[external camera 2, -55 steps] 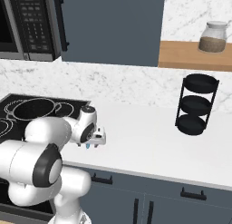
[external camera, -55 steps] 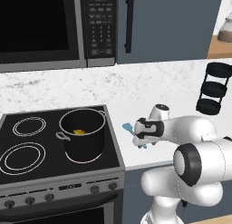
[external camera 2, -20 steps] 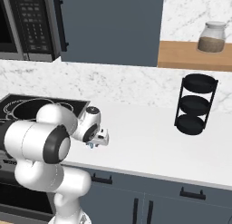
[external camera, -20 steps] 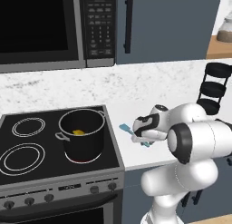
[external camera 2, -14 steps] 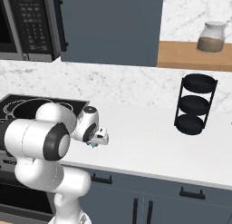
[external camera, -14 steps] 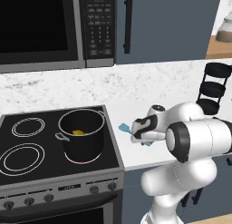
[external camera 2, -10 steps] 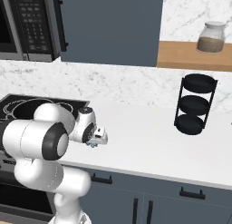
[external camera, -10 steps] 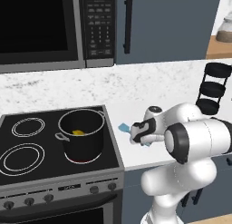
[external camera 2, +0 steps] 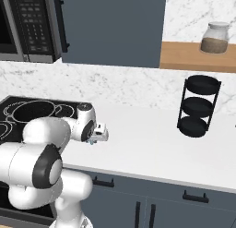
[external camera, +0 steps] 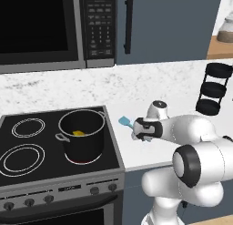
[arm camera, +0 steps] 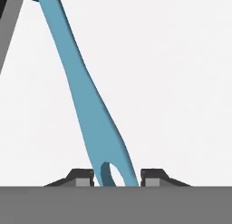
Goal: Put the potato and lemon in the pot. Retrieve the spatula and lightly stir the vegetables in the pot.
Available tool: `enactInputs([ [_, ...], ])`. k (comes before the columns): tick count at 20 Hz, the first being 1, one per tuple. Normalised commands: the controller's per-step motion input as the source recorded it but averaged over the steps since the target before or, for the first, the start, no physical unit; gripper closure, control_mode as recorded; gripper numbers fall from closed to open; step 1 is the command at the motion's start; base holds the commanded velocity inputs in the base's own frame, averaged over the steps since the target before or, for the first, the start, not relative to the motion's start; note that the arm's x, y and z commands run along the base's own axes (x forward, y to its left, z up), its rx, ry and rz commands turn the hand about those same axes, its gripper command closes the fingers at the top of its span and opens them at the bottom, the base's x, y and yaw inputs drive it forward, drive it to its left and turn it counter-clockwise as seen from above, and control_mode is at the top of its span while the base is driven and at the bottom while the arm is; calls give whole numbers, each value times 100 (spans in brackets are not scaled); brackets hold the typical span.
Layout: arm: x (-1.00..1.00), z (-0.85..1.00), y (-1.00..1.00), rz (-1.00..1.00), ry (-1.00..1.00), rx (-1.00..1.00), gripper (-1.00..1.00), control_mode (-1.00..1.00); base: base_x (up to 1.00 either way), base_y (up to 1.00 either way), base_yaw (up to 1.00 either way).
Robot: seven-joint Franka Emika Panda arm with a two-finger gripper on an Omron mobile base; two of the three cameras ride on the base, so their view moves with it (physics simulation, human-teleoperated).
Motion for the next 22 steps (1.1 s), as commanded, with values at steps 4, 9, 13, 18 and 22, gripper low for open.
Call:
enactInputs([
  [4, -33, 100, -6, 12, 3, -8, 100, -100, 0, 0, 0],
  [9, -56, 97, -32, 2, 0, -3, 100, -100, 0, 0, 0],
  [13, -5, 20, -23, 0, 0, 2, 100, -100, 0, 0, 0],
  [18, 0, 31, 0, 1, 0, 3, 100, -100, 0, 0, 0],
  [22, -16, 95, 0, 6, 0, -1, 100, -100, 0, 0, 0],
])
